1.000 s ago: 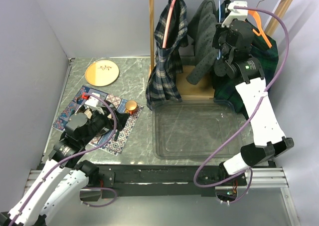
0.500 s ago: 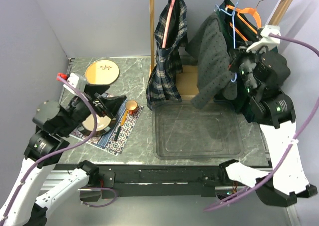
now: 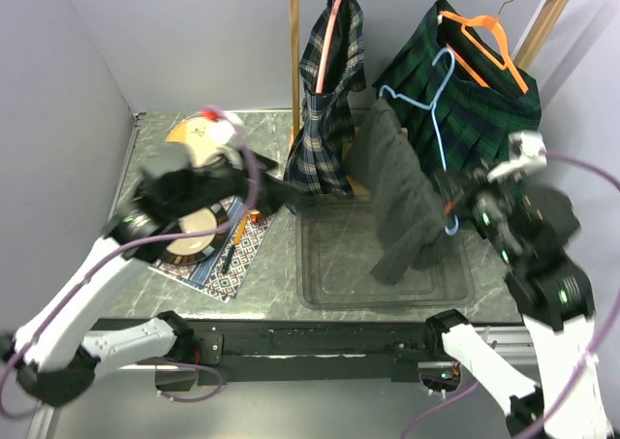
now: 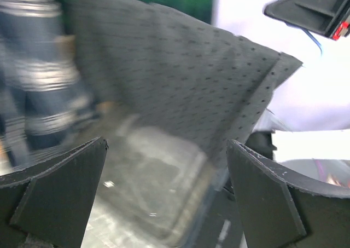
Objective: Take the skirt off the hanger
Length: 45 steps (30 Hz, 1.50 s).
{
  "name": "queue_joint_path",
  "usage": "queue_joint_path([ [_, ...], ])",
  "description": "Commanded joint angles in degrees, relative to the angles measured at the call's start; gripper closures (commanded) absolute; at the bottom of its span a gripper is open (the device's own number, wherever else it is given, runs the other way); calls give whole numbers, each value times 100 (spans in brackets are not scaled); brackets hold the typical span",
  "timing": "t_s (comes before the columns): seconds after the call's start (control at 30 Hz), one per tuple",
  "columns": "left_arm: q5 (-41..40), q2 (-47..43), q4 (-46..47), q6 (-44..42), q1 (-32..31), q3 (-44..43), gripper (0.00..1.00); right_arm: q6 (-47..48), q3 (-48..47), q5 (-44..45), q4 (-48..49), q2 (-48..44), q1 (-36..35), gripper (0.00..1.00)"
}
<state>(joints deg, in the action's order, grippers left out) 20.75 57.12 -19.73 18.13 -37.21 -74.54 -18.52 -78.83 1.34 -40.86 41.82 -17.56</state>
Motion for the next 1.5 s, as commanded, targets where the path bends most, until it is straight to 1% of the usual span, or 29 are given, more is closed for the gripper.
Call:
queue_joint_path([
  [0.0,-604,482,425,-81,-1163,-526,3,-669,261,-766,983,-640,25,100],
  [0.03,-773,580,495,-108,-1609,-587,3,-731,306,-785,1027,-719,25,100],
  [0.1,-958,886,575,-204,-2007,-772,3,-898,455,-794,1141,-903,25,100],
  [0.13,-1055,993,610,-231,-2349,-842,3,-942,482,-785,1168,-965,25,100],
  [0.3,-1249,1747,628,-327,-3115,-1264,3,-1250,517,-820,1352,-1176,25,100],
  [0.33,-1336,1854,610,-371,-3369,-1325,3,-1285,526,-803,1388,-1203,25,100],
  [0.43,-1950,2250,557,-556,-3818,-1484,3,-1425,526,-767,1458,-1247,25,100],
  [0.53,-2408,2610,610,-653,-4047,-1589,3,-1522,517,-732,1528,-1282,16,100],
  [0.57,-2757,2689,636,-627,-4092,-1624,3,-1540,517,-741,1563,-1291,25,100],
  [0.7,-3251,2979,891,-653,-4215,-1625,3,-1610,474,-776,1590,-1335,25,100],
  [0.8,-3227,3033,1137,-697,-4285,-1555,3,-1628,482,-741,1564,-1361,25,100],
  [0.9,-3148,3050,1330,-688,-4303,-1476,1,-1637,543,-654,1555,-1414,25,100],
  [0.93,-3104,3068,1366,-688,-4312,-1449,5,-1654,570,-636,1572,-1440,25,100],
  [1.0,-3086,3112,1428,-697,-4321,-1396,37,-1689,649,-592,1607,-1466,25,100],
  [1.03,-3069,3129,1402,-697,-4321,-1414,63,-1707,667,-574,1625,-1484,25,100],
  [1.1,-3060,3165,1226,-697,-4330,-1466,83,-1716,711,-530,1625,-1502,16,100],
  [1.13,-3086,3165,1121,-671,-4330,-1562,99,-1681,720,-426,1625,-1502,33,100],
  [1.17,-3086,3130,972,-644,-4330,-1581,99,-1655,754,-303,1590,-1502,25,100],
  [1.33,-2989,2700,927,-381,-4338,-1493,99,-1505,1141,637,1573,-1563,16,100],
  [1.4,-2981,2523,717,-310,-4347,-1589,99,-1391,1229,770,1529,-1563,25,100],
  [1.47,-3042,2444,462,-249,-4347,-1870,99,-1303,1264,989,1450,-1537,25,100],
])
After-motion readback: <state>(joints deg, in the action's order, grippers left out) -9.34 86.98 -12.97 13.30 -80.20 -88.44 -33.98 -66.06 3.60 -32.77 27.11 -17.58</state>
